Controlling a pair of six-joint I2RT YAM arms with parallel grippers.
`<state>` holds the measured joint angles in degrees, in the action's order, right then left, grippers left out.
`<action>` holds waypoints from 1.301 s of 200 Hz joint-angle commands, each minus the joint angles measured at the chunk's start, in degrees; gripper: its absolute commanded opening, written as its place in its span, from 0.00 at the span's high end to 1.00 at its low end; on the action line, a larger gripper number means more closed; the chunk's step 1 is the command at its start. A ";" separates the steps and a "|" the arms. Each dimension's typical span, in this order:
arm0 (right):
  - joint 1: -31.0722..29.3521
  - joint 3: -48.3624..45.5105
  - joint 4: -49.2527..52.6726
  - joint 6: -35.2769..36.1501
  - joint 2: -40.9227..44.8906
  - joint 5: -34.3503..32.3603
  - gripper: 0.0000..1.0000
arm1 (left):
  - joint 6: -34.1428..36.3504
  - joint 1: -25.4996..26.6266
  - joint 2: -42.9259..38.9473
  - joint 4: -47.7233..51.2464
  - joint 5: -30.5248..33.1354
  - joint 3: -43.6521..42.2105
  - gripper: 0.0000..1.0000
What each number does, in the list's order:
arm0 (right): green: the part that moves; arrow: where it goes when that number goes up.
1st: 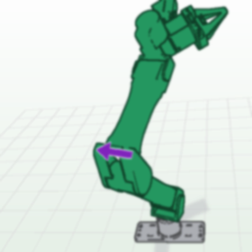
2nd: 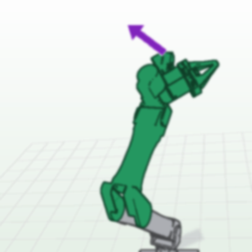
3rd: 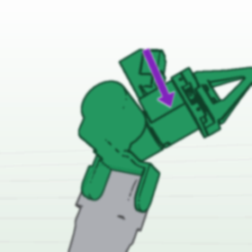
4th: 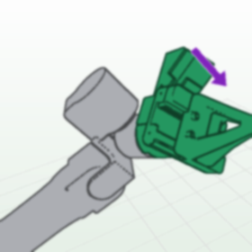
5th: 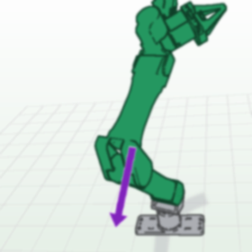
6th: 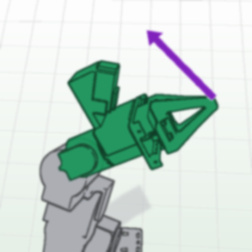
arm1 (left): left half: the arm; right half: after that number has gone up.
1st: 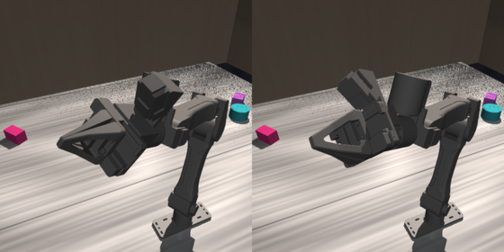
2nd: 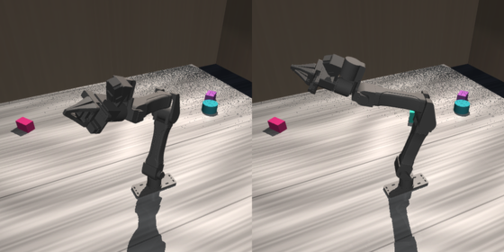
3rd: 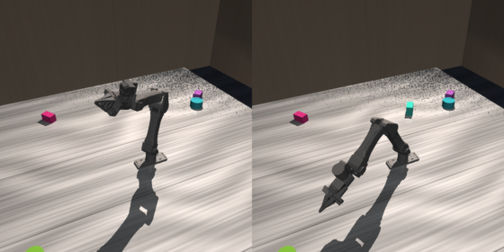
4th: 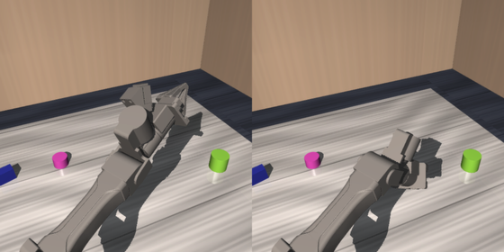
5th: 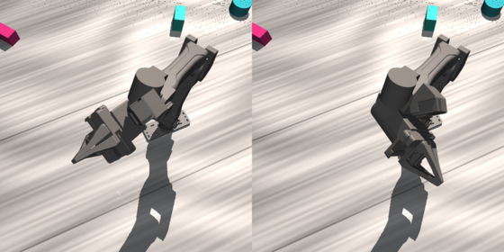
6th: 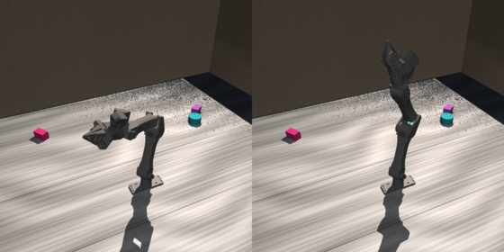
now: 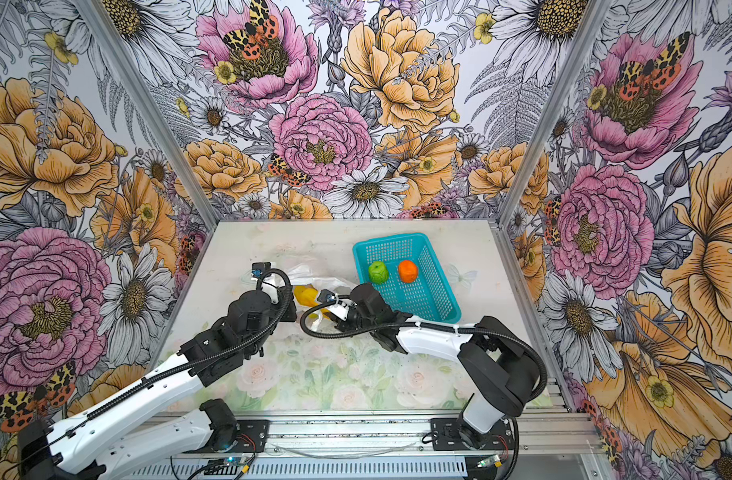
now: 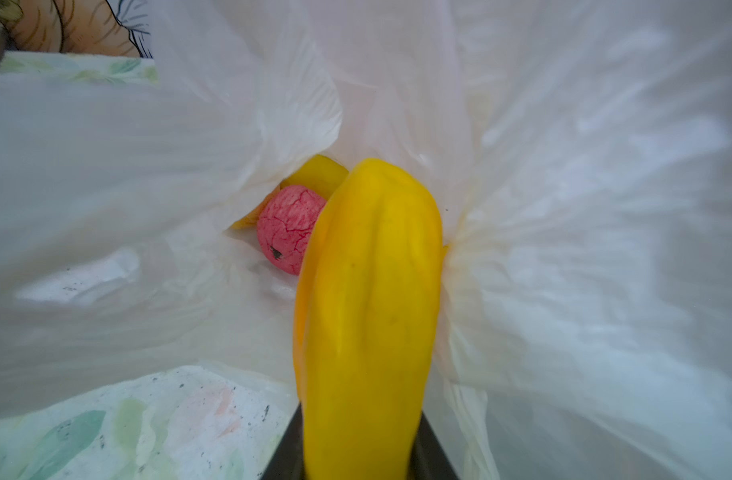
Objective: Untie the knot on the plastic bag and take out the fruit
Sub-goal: 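Lift the yellow mango out of the bag toward the teal basket, then lower the yellow mango into the teal basket and open the right gripper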
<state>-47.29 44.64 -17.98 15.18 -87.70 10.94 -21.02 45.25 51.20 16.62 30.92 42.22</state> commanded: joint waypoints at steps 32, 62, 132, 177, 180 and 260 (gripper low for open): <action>5.31 -12.37 -19.46 -6.44 13.78 0.57 1.00 | -0.65 0.20 0.61 0.69 1.61 1.27 1.00; 9.00 -14.73 -22.95 -10.91 16.48 -4.20 1.00 | -0.67 0.11 0.90 0.69 1.46 1.29 1.00; 22.44 -6.69 -13.29 -25.06 9.04 -12.69 1.00 | -0.62 0.10 1.45 0.78 1.42 1.51 1.00; 26.31 7.25 2.12 -26.95 -4.79 -12.67 1.00 | -0.67 0.10 1.39 0.87 1.43 1.62 1.00; 26.43 7.94 2.69 -27.01 -5.60 -12.46 1.00 | -0.65 0.03 1.42 0.87 1.43 1.63 1.00; 27.98 24.71 20.41 -26.95 -21.03 -10.11 0.98 | -0.62 0.10 1.45 0.87 1.40 1.63 1.00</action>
<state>-19.79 65.82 -4.78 -11.16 -106.30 -0.19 -21.02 45.25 52.40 16.75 31.11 42.24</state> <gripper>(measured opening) 0.293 0.045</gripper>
